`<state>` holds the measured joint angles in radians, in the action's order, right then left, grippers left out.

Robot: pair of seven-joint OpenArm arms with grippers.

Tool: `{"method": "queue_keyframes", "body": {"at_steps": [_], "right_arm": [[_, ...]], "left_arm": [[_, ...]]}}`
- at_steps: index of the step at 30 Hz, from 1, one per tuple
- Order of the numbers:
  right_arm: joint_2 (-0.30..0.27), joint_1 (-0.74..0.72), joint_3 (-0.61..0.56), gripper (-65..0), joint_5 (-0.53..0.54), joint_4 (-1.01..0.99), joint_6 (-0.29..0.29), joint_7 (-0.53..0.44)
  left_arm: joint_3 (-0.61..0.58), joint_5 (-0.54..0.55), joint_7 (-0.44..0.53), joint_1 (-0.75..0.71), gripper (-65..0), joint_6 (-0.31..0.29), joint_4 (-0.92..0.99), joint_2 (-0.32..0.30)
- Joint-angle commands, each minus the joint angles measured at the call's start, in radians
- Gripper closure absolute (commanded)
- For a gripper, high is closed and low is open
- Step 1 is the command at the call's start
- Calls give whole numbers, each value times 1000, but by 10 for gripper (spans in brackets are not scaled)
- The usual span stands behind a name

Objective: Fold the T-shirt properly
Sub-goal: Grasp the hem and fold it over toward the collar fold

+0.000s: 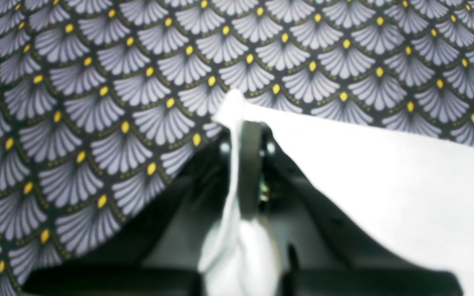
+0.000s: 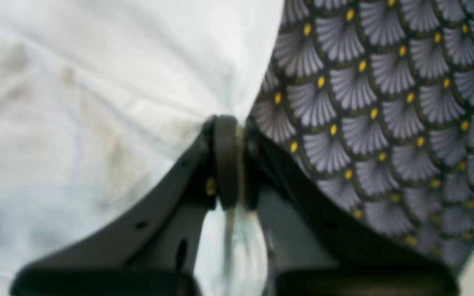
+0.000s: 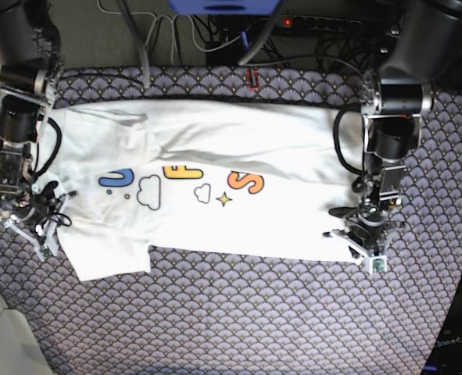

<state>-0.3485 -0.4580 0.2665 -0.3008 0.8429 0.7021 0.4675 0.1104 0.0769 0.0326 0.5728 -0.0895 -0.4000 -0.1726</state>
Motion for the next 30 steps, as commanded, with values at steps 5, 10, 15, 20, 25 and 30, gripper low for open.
{"method": "queue_keyframes", "body": {"at_steps": [5,10,15,20,25,30], "right_arm": [[-19,37,6,0,10,151,-4,-11],[-4,72,66,0,10,206,-4,-9],[-1,117,119,0,10,284,-4,21],[6,210,119,0,10,416,-4,24],[29,301,132,0,10,536,-4,24],[32,384,164,0,10,637,-4,24]], "left_arm": [[2,-4,-72,-30,-5,7,-159,-11],[4,-4,-159,-129,-5,7,-356,-11],[42,-4,-247,-202,-5,6,-518,-11],[145,-4,-326,-254,-5,0,-638,-2],[156,-4,-395,-316,-5,0,-753,-2],[183,-4,-451,-394,-5,0,-896,2]]}}
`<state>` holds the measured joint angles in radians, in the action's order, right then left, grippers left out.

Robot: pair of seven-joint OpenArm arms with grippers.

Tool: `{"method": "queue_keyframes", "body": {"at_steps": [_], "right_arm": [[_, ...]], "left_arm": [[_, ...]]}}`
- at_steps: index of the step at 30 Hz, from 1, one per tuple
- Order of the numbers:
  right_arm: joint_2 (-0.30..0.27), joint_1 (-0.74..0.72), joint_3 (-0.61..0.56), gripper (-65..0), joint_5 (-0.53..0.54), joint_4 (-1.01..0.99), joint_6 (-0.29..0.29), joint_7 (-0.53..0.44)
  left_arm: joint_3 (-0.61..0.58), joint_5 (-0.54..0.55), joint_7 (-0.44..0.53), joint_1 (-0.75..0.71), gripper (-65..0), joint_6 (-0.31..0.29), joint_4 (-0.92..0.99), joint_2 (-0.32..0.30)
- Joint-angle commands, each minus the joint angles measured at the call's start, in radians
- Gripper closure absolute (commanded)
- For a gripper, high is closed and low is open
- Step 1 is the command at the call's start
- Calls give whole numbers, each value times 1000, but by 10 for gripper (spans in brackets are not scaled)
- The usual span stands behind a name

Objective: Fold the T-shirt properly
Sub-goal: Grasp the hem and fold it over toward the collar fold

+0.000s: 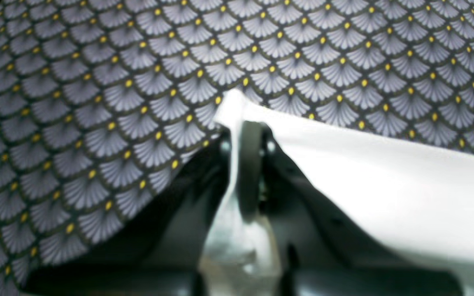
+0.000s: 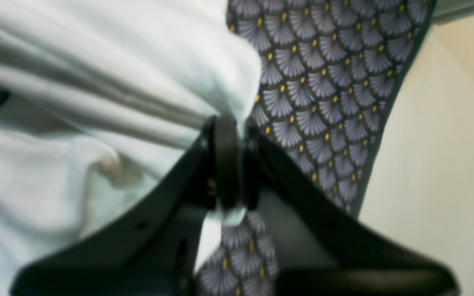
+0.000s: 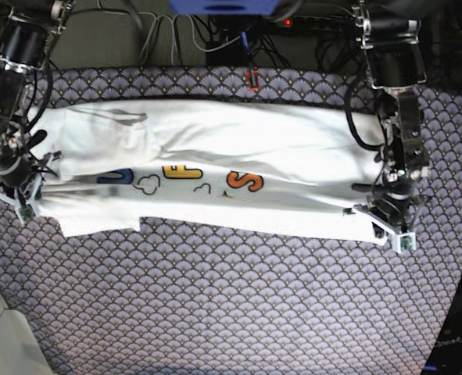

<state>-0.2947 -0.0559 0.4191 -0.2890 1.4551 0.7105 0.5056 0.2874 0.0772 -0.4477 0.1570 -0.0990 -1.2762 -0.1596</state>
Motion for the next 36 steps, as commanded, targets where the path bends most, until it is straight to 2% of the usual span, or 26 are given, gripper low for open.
{"method": "queue_keyframes", "body": {"at_steps": [1,6,12,16,36], "right_arm": [[-21,-5,22,0,-2,39,-12,-14],[-19,60,54,0,-2,95,-12,-14],[16,146,87,0,-2,184,-12,-15],[35,205,80,0,-2,218,-12,-22],[38,350,77,0,-2,232,-12,-25]], "left_arm": [[6,-4,19,5,-5,9,-44,-8],[28,-4,-21,-72,-5,9,-148,-5],[49,-4,-21,-164,-5,9,-207,-7],[105,-4,-21,-193,-5,8,-213,-7],[138,-6,-21,-302,-8,8,-263,-21]]}}
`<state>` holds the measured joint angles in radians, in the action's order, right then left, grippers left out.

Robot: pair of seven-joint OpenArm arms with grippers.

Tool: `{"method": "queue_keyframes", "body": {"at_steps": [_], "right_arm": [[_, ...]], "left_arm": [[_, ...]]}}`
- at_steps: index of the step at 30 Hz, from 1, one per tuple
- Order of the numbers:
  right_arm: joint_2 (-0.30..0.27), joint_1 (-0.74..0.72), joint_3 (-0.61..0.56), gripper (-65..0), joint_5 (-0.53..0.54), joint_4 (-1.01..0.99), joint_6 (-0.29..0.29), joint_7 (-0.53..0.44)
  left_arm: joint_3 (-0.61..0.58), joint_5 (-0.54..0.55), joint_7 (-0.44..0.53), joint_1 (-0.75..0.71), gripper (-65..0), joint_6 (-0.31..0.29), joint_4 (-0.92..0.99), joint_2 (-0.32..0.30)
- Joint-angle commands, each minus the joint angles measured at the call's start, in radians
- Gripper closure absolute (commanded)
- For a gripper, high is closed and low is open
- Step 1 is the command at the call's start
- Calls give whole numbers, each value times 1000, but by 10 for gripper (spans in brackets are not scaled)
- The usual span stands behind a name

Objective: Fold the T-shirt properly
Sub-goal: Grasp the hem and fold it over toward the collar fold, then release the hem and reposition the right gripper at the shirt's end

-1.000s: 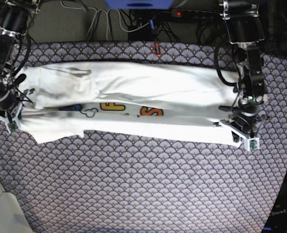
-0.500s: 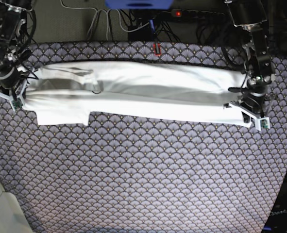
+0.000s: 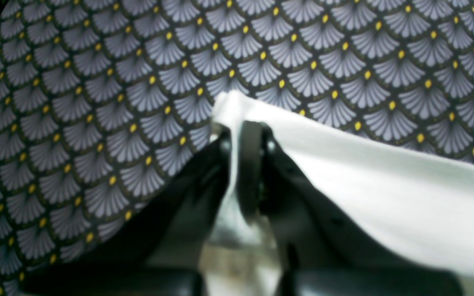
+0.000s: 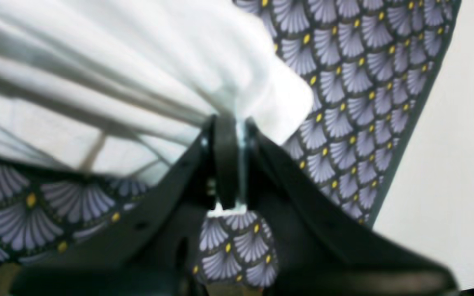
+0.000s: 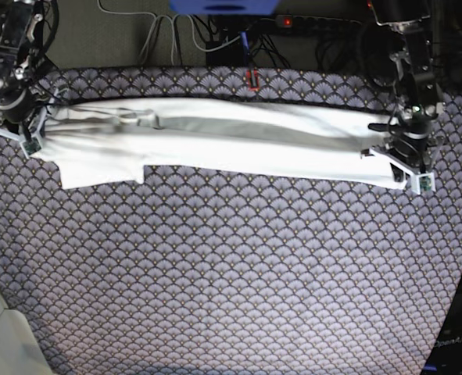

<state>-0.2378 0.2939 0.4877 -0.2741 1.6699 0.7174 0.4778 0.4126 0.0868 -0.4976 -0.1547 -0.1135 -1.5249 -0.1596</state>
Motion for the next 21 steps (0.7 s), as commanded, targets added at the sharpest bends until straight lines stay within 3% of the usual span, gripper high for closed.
{"method": "queue_keyframes", "body": {"at_steps": [1,17,19,21], "right_arm": [[-19,3,9,0,-17,17,-19,3],[-21,17,9,0,-17,17,-19,3],[-21,17,9,-1,-17,17,-19,3],[-22,17,9,-43,-17,17,-19,3]], "left_arm": [[13,-15,29,10,-9,22,-15,-27],[9,-15,27,-44,-13,21,5,-30],[9,-15,24,-44,-58,21,5,-30],[7,-15,-16,-44,-146,21,5,-30]]}}
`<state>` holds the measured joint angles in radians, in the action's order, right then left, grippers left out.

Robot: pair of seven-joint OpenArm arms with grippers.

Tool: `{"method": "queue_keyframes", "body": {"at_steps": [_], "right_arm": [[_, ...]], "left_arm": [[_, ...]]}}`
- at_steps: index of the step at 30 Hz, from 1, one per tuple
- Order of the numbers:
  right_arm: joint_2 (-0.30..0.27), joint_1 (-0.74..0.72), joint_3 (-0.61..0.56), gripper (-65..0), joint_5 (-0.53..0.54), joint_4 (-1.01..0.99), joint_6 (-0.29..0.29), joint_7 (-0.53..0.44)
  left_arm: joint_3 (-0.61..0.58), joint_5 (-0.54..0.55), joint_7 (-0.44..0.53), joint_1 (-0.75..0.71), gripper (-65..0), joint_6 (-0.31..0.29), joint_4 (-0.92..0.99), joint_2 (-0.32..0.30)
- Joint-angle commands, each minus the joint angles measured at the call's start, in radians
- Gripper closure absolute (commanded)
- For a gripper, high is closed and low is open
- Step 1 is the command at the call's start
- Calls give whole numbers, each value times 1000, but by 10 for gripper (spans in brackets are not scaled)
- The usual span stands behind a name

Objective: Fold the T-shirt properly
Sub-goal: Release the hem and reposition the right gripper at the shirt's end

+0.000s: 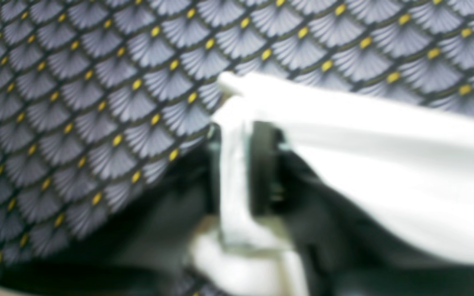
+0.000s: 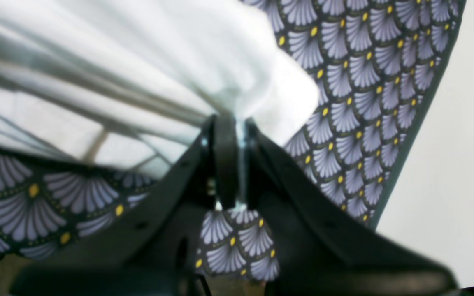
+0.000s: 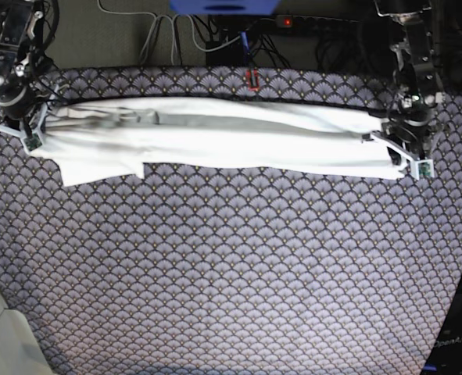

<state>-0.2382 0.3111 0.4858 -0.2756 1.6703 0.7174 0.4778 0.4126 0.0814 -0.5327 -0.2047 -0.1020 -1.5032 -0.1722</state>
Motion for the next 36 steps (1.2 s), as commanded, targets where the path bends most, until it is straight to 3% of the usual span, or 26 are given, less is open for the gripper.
{"method": "queue_keyframes", "body": {"at_steps": [1,4,8,25,36], "right_arm": [[-22,0,11,-73,-15,17,-19,3],[-22,1,11,-175,-15,20,-19,3],[-19,1,20,-256,-15,64,-19,12],[-22,1,41,-258,-17,190,-19,72],[-22,101,-11,-259,-17,184,-19,65]], "left_arm": [[9,-10,-8,9,-196,9,-21,-17],[10,-10,-65,14,-279,9,-26,-17],[9,-9,-74,15,-282,9,-26,-17],[6,-9,-79,17,-284,9,-26,-19],[4,-9,-79,17,-284,9,-26,-19]]}}
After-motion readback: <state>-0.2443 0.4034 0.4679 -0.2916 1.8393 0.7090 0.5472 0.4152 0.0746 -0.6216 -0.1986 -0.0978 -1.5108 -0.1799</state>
